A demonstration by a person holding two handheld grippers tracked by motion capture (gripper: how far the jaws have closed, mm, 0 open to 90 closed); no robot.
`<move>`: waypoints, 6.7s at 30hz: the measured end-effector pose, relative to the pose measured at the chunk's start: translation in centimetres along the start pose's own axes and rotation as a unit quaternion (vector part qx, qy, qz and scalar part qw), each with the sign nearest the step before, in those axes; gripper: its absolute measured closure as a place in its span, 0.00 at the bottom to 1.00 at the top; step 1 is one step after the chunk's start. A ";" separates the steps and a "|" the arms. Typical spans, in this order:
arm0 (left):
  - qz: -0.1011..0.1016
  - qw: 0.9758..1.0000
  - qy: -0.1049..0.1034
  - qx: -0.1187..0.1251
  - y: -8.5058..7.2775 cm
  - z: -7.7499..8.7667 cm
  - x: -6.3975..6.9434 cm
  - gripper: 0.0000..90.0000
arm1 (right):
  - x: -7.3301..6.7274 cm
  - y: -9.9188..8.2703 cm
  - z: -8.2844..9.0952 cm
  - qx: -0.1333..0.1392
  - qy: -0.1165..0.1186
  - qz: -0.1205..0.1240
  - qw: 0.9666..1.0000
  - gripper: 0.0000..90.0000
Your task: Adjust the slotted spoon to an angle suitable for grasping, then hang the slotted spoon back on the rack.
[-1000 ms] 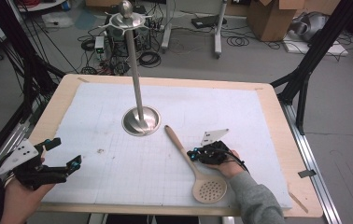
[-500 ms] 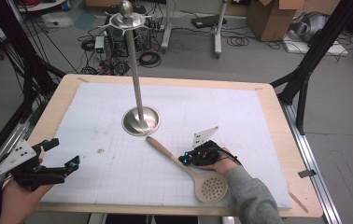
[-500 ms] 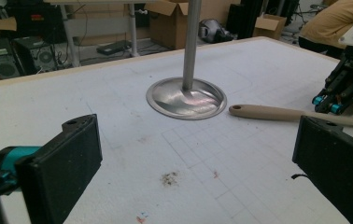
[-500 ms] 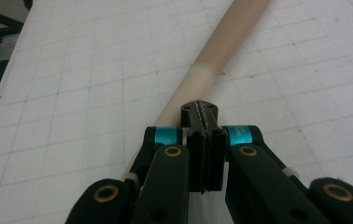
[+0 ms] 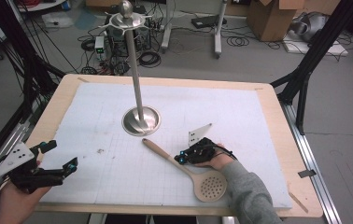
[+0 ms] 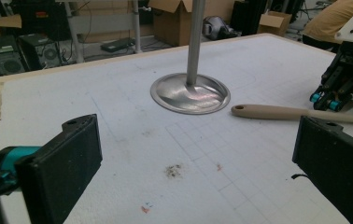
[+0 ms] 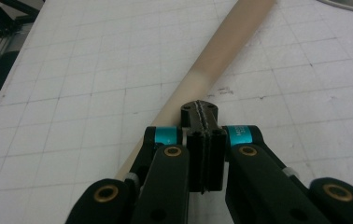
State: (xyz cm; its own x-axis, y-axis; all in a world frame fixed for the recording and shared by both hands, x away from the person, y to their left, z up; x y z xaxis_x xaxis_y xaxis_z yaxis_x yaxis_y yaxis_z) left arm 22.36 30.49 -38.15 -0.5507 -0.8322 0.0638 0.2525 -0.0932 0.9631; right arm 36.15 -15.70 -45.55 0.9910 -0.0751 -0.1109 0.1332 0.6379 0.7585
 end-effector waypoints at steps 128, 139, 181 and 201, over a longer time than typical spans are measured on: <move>0.001 0.999 -0.031 0.020 1.5 -2.2 0.1 0.02 | -7.7 2.8 -0.1 -0.167 -0.154 -0.086 0.970 0.55; 0.002 0.999 -0.032 0.019 1.4 -2.2 0.2 0.02 | -7.7 2.8 -0.1 -0.178 -0.145 -0.093 0.969 0.75; 0.001 0.999 -0.033 0.025 1.3 -1.7 0.2 0.02 | -6.6 3.4 4.6 -0.039 -0.146 -0.133 0.980 0.87; 0.012 0.997 -0.055 0.044 1.4 -1.3 0.2 0.02 | -5.0 5.1 9.1 0.092 -0.142 -0.108 0.980 0.87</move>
State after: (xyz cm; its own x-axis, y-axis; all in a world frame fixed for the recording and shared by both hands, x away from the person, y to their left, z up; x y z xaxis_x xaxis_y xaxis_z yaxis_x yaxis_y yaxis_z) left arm 23.68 29.50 -37.17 -0.6307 -0.7681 0.1110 0.1992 -0.0220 0.9797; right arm 32.02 -19.07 -35.33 0.8998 -0.4201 -0.1179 0.3141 0.4360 0.8433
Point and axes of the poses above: each handheld gripper's, and its own axes: z roughly backward along the jaws, y roughly out of its top, x roughly to its right, the point moved 1 cm from there along -z, roughly forward along the jaws, and after that the axes turned 1 degree about z, right-handed, at the moved point
